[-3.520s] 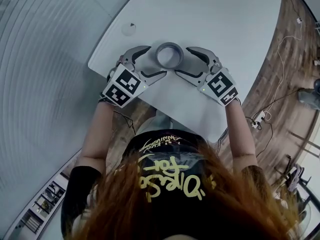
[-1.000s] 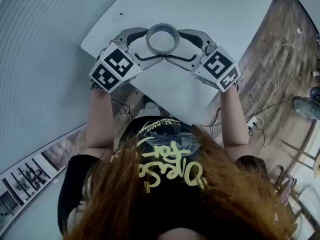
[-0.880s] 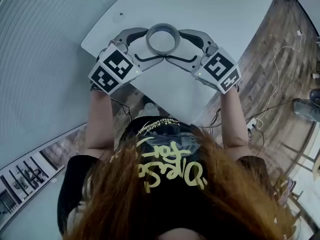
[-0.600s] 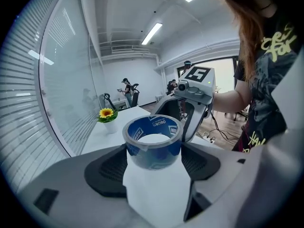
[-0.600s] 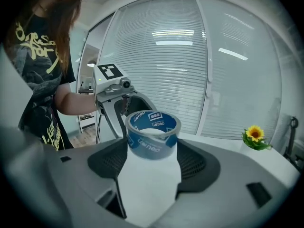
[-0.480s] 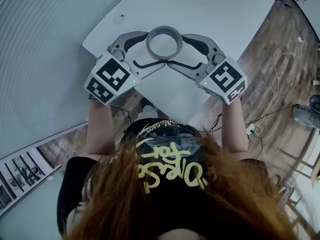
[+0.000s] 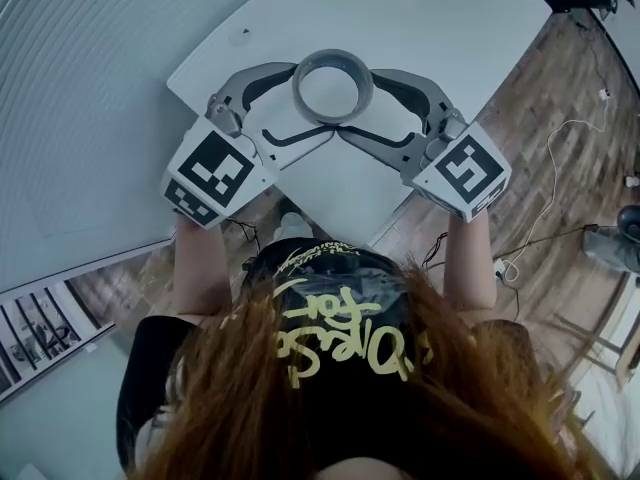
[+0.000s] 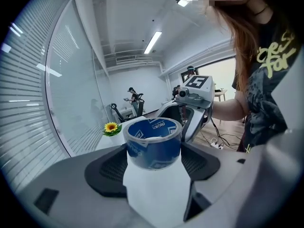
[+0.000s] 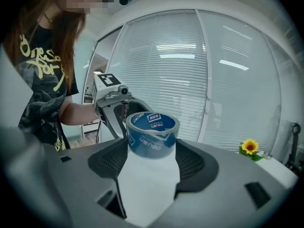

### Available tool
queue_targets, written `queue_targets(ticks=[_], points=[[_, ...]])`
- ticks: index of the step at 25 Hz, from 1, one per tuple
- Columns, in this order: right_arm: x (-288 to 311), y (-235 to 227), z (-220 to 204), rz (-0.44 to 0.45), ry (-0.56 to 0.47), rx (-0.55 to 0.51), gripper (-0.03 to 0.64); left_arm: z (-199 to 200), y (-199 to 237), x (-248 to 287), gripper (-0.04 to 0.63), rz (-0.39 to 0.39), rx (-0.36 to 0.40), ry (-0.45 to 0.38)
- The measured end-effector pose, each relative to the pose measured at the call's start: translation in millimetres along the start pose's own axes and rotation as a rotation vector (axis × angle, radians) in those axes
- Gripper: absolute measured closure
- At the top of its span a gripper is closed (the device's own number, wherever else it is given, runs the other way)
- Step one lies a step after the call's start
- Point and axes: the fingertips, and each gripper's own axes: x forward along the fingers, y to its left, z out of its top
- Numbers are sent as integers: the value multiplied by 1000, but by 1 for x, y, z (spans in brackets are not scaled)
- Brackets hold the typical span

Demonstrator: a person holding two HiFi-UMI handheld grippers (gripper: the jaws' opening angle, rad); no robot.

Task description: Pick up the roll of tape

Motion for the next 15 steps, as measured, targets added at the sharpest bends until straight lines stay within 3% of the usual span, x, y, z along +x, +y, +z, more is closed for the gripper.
queue_targets(ticks=[7,15], points=[[-33,5,10,26,-41,9,298,25,-22,2,245,1,-62,-87],[-50,15,4,44,-36,-6,298,29,-42,5,245,37,-52,-82]])
